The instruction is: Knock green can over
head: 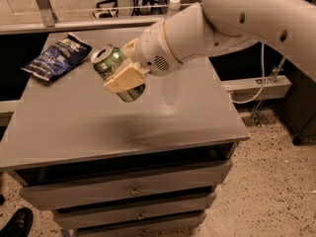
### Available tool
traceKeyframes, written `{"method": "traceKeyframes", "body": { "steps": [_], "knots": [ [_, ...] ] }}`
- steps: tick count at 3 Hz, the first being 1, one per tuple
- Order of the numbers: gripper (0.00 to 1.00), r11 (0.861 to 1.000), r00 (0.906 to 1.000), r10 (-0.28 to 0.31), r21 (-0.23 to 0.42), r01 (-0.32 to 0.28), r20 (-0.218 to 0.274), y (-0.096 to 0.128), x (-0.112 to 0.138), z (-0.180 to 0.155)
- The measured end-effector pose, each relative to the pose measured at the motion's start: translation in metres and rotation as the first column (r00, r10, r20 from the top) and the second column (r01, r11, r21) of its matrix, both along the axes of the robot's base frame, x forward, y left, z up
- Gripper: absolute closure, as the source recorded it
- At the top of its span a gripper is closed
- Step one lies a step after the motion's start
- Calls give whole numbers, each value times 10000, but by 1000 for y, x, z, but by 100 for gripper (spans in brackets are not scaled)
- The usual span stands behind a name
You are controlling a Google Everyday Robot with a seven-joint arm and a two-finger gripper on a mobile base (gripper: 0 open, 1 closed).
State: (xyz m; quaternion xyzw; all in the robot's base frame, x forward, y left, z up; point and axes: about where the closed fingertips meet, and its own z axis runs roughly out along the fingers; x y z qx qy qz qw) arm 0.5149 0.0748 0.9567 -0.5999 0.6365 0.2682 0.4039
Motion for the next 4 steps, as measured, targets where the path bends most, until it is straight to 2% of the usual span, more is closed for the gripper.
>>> {"method": "traceKeyframes", "body": {
  "steps": [1, 3, 4],
  "knots": [
    [100, 9937, 9982, -32, -1118, -35, -604, -3, 4, -14],
    [100, 9724, 9863, 117, -2279, -496, -1648, 20, 4, -64],
    [82, 9683, 9820, 50, -2444, -518, -1886, 29, 5, -80]
  ]
}}
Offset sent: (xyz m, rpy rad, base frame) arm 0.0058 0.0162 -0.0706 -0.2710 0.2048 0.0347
